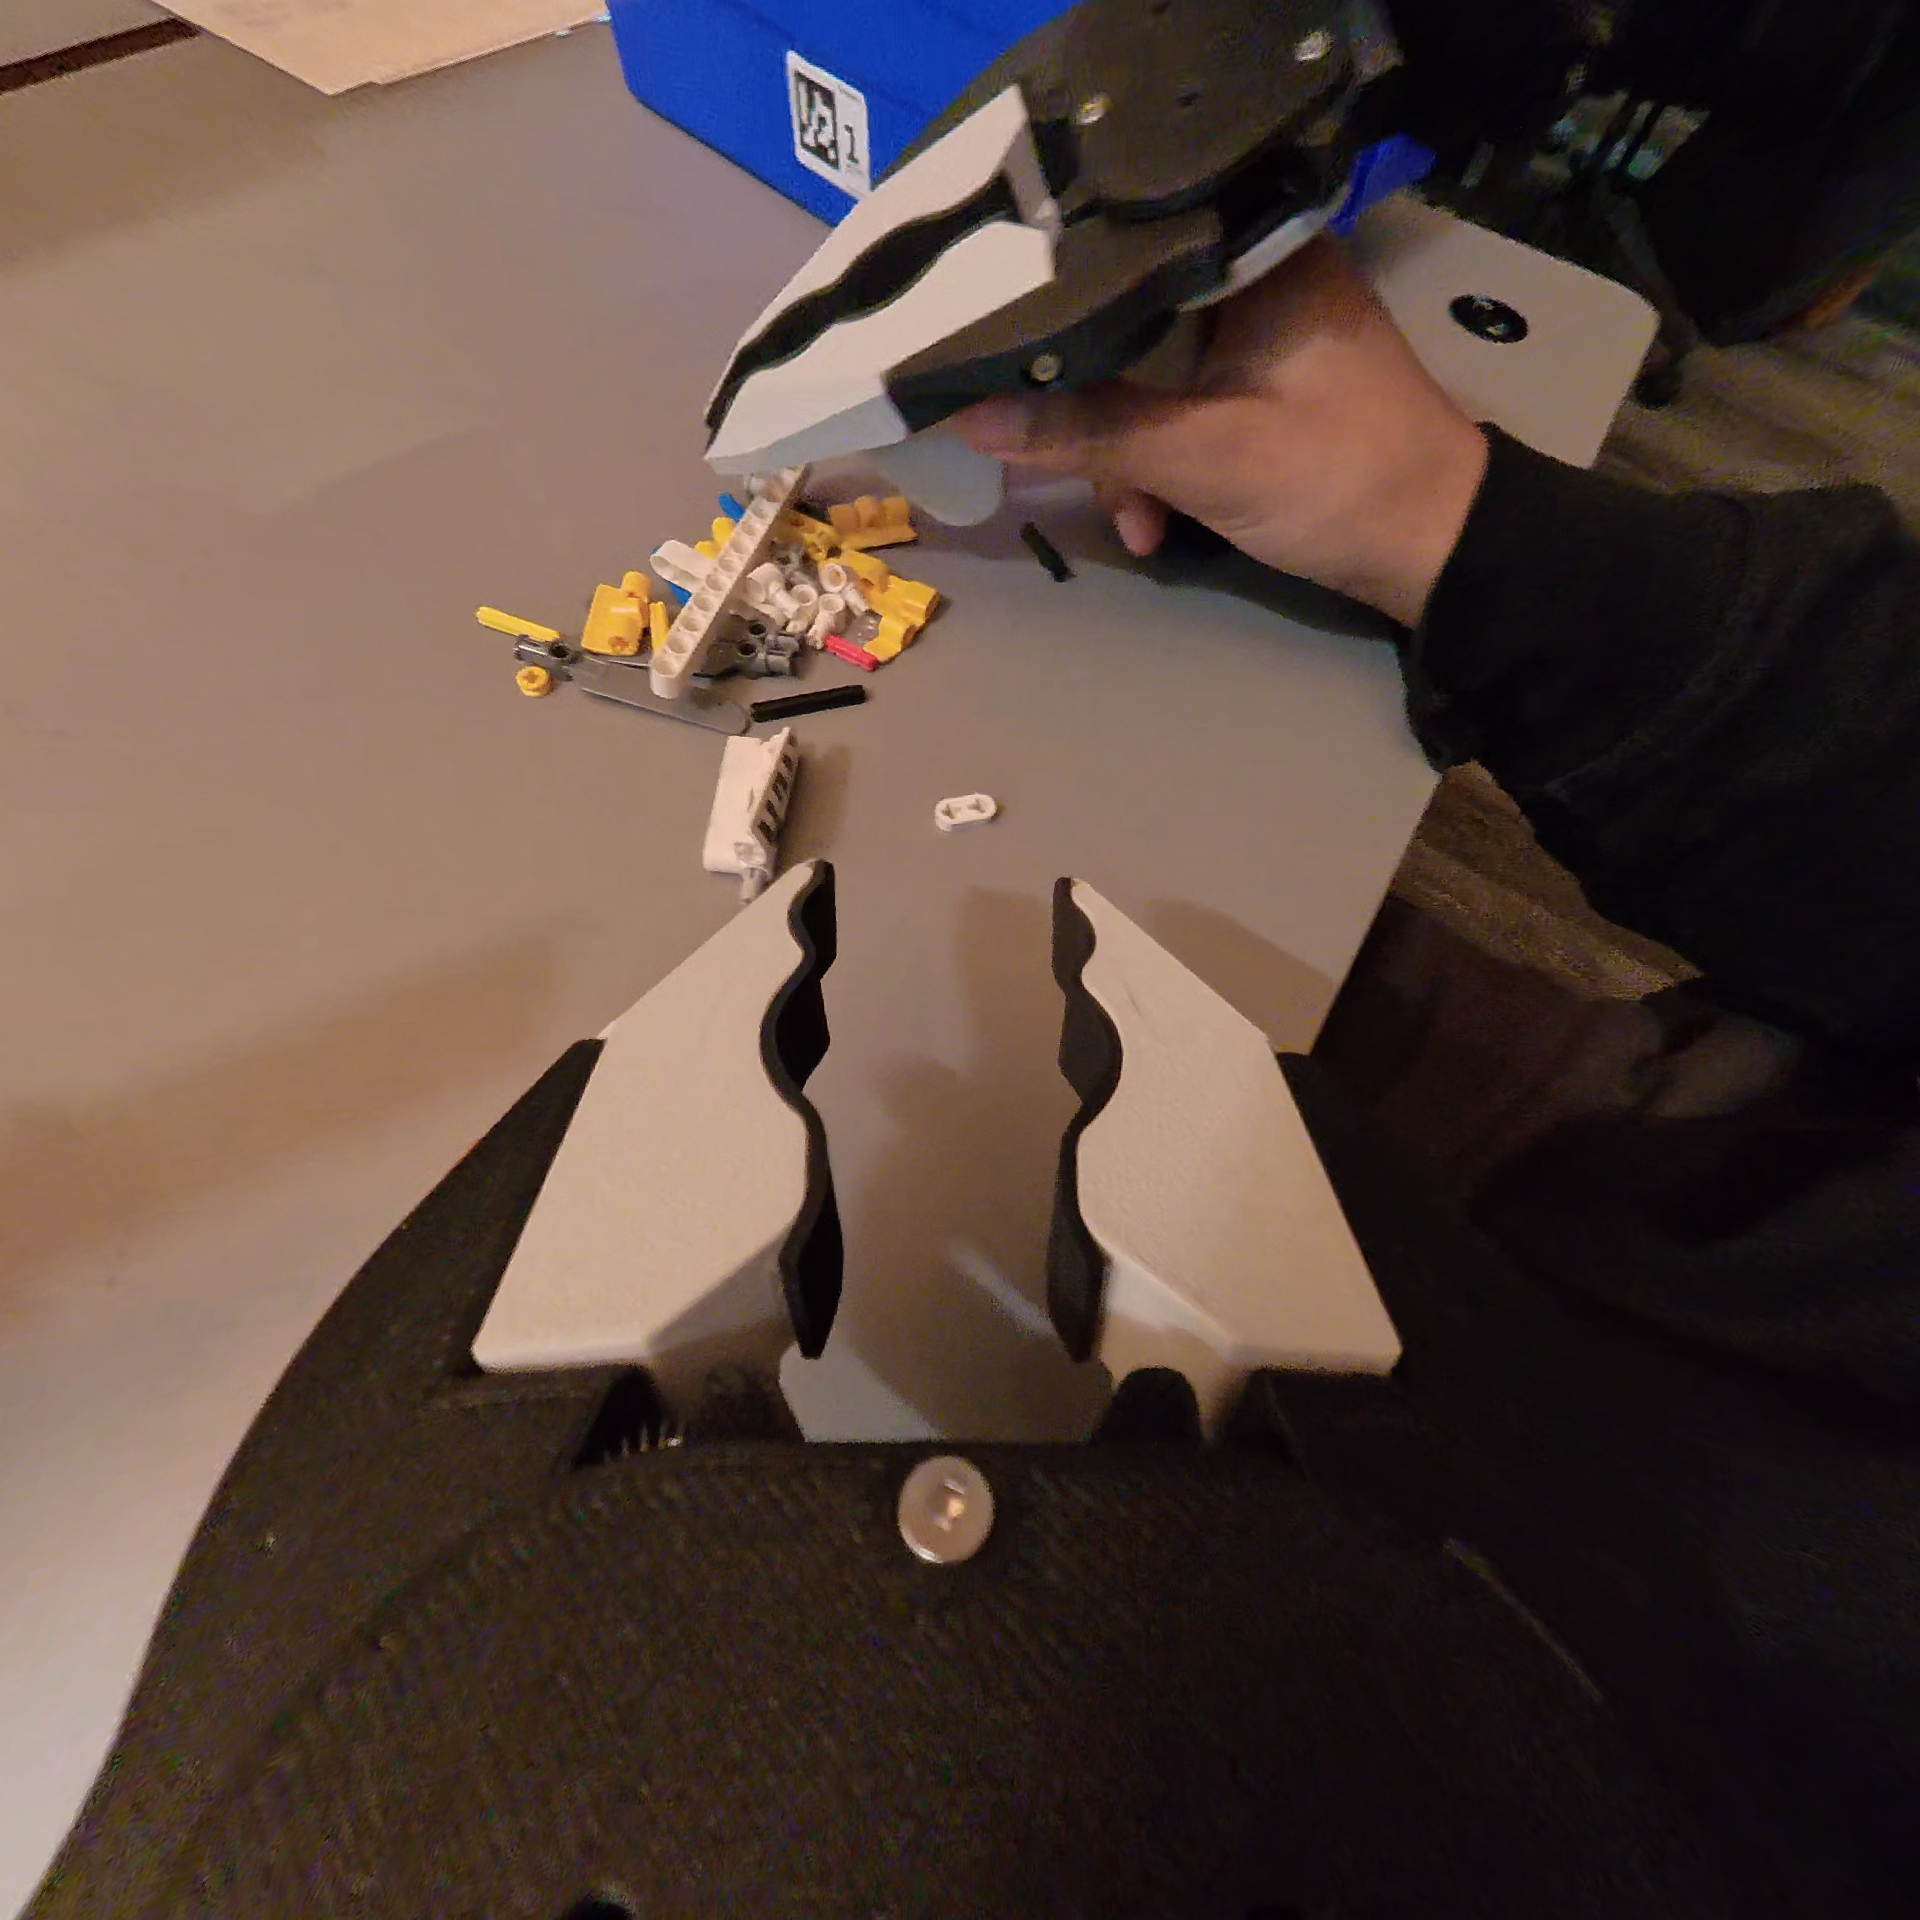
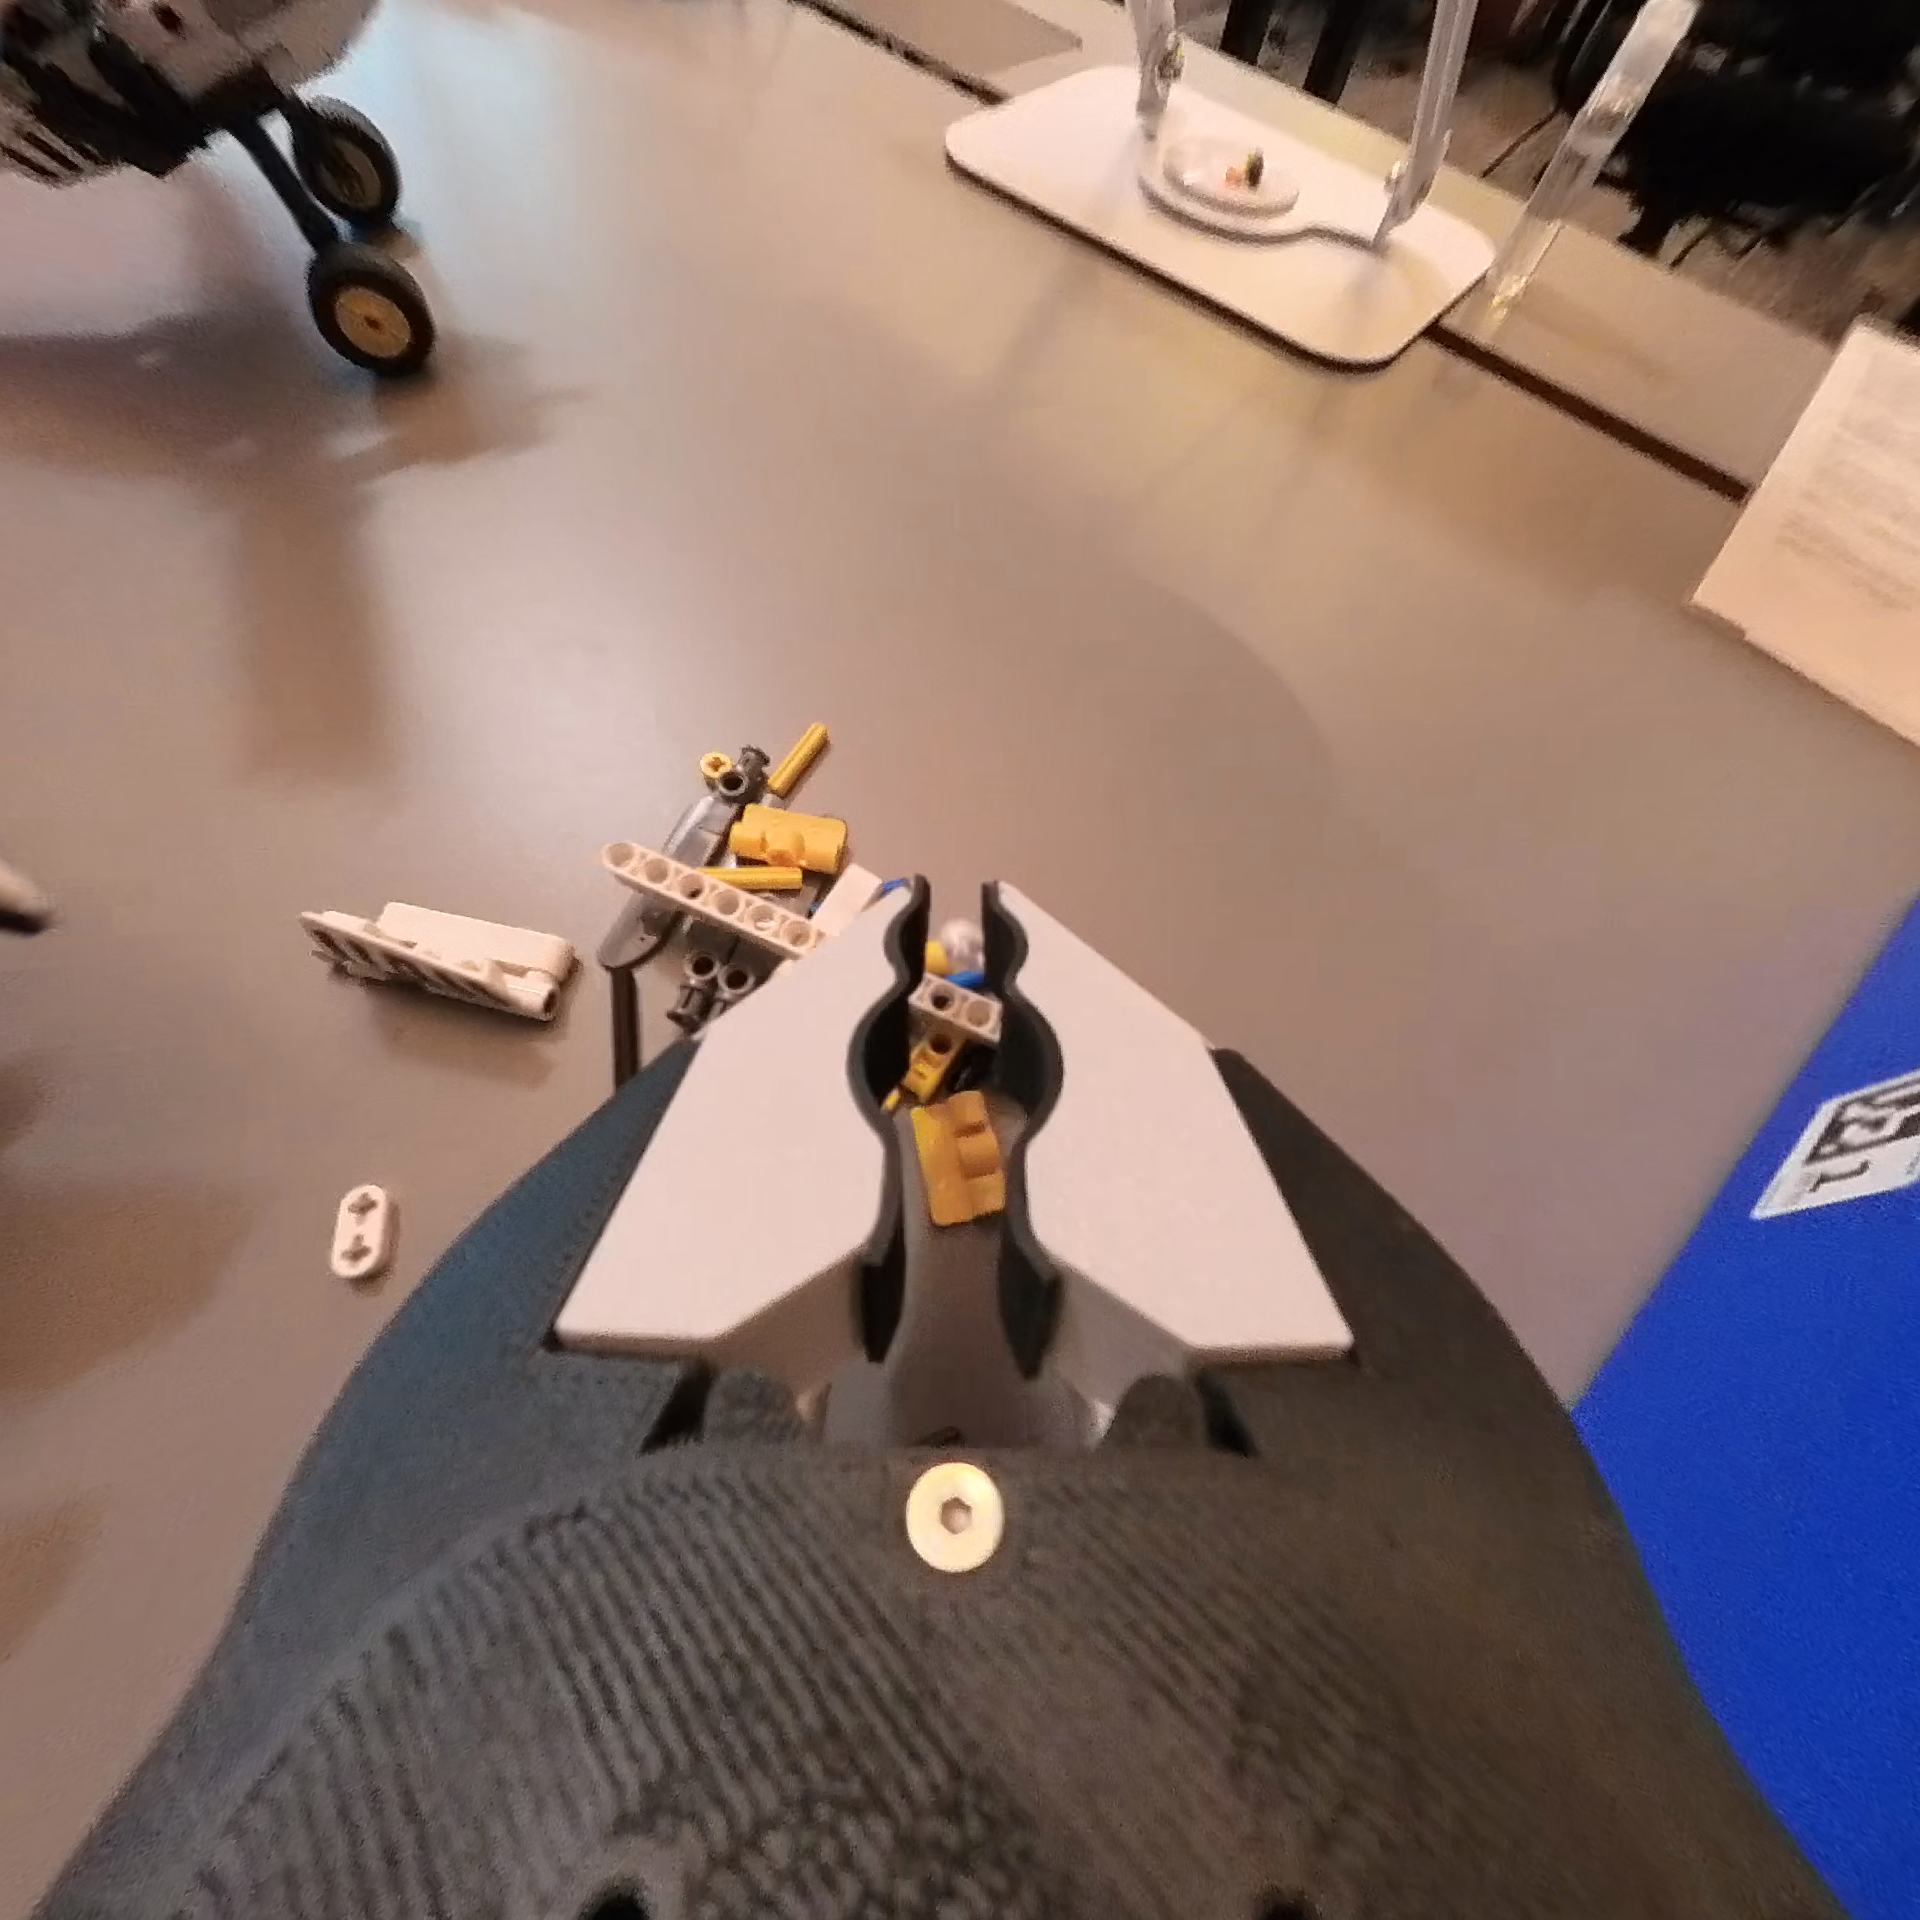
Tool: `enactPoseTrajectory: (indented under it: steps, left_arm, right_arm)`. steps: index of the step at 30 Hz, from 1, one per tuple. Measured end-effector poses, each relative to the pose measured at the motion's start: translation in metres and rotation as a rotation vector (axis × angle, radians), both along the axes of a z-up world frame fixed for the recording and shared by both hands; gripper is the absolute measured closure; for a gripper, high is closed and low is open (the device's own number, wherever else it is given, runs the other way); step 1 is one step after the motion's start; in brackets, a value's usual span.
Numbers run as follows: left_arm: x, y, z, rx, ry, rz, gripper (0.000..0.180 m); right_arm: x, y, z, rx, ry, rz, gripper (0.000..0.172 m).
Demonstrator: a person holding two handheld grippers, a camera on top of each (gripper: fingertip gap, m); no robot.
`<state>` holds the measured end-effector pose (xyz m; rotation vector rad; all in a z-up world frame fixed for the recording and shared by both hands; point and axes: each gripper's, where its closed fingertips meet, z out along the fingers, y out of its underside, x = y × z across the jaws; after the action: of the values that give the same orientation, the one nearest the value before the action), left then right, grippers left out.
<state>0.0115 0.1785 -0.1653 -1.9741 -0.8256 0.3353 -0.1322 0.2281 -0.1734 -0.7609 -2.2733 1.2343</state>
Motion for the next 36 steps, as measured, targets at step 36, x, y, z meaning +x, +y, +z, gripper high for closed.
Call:
enactPoseTrajectory:
  steps: [36]
  left_arm:
    - [-0.024,0.000,0.090,1.237,-0.441,-0.270,0.167]
  right_arm:
    - [0.114,-0.052,0.083,-0.392,0.458,0.478,0.115]
